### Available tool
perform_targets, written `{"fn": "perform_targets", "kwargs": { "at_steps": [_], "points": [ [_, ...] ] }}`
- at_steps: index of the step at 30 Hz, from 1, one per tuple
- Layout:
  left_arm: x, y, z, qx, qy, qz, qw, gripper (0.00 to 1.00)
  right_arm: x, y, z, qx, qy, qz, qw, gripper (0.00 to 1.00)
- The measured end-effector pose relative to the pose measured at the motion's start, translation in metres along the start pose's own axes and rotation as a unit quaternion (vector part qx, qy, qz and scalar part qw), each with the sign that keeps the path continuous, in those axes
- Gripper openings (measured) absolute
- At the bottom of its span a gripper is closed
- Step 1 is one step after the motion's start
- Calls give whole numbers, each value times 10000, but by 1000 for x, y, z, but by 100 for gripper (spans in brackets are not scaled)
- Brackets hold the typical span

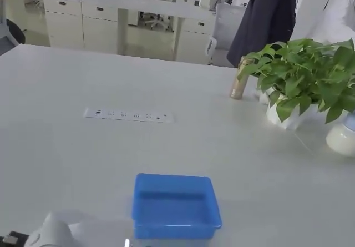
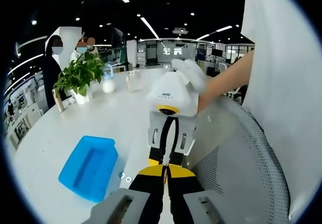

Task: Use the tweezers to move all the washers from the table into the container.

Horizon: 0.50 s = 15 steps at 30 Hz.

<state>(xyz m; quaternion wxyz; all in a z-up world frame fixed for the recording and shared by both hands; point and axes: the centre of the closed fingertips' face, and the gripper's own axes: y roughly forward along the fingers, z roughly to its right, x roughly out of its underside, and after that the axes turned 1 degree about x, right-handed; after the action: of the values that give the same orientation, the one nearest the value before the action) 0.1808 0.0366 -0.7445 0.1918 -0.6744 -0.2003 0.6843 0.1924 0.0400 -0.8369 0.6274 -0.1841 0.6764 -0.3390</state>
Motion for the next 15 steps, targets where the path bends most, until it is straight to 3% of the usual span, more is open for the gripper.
{"fn": "perform_targets", "kwargs": {
  "at_steps": [6,8,10,11,12,15],
  "points": [
    [3,-1,1,49,-42,52,10000,0,-8,9,-1,7,16,14,10000,9],
    [2,0,2,78,5,36,10000,0,-18,6,-5,-127,14,123,9998,12],
    [0,2,1,84,67,48,9999,0,-25,2,-7,-264,-273,150,9992,5],
    [-3,4,0,71,75,101,9999,0,-19,2,-6,-224,-395,-73,9989,5],
    [-3,5,-1,35,116,120,9999,0,-18,2,-8,-316,-474,-118,9983,4],
    [-4,10,0,50,174,118,9998,0,-18,2,-7,-259,-428,-83,9987,3]
  ]
}}
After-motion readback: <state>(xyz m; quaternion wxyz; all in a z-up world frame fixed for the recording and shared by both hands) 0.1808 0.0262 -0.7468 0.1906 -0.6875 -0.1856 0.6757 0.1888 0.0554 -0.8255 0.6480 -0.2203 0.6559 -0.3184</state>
